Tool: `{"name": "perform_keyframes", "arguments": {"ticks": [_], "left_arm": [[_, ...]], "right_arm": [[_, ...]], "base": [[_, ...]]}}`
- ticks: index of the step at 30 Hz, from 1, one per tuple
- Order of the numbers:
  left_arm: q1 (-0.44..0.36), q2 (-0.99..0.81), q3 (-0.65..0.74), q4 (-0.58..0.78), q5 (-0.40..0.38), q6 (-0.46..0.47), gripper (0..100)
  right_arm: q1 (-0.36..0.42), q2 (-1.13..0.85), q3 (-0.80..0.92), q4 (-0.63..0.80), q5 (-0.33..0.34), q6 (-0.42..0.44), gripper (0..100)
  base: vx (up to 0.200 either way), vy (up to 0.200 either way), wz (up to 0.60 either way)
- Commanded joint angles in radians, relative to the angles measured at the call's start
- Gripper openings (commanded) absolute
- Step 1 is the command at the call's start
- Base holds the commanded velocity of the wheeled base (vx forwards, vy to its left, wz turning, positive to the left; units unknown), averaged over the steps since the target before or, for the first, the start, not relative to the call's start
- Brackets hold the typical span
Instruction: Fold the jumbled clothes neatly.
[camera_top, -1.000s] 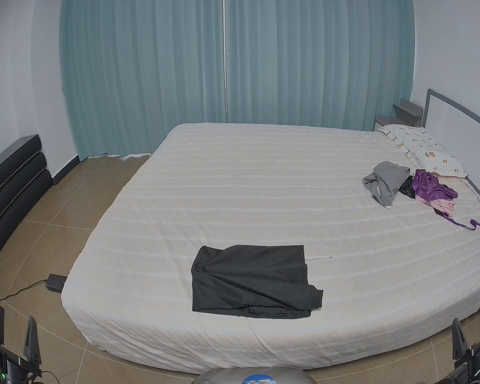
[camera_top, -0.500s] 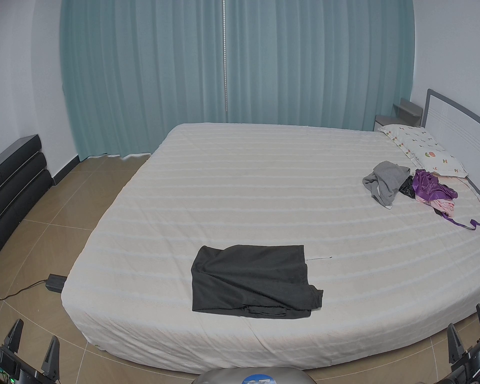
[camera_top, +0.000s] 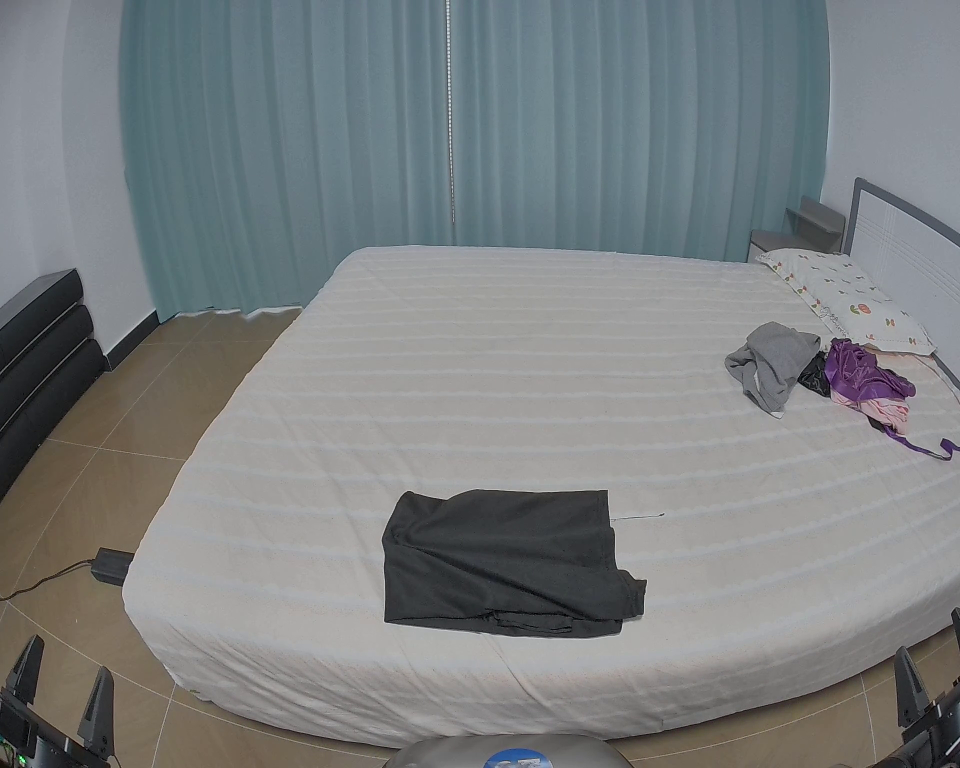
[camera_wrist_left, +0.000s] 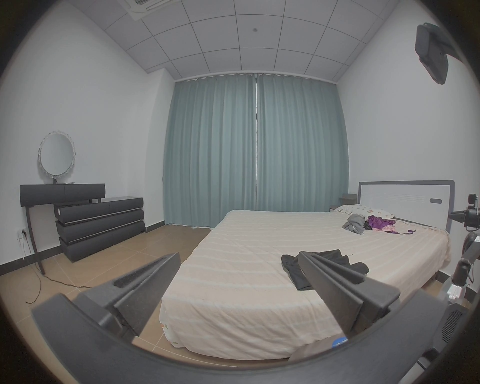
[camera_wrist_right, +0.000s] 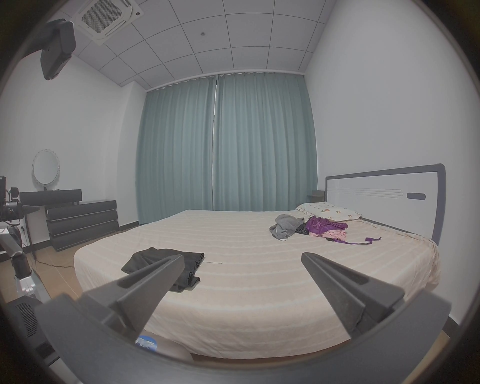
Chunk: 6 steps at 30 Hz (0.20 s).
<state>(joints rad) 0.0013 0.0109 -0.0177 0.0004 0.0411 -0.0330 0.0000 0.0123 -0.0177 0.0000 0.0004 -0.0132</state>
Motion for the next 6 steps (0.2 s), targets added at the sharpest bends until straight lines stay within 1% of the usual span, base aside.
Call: {"name": "perform_keyframes", "arguments": {"ticks": [1,6], "left_arm": [[0.0,-0.011,0.018,0.0,0.002,-0.002,100],[0.0,-0.011,0.018,0.0,0.002,-0.002,100]], "right_arm": [[0.0,-0.011,0.018,0.0,0.001,-0.001,100],[0.0,-0.012,0.018,0.0,0.001,0.001,100]], "base": [[0.0,0.0,0.0],[0.0,0.0,0.0]]}}
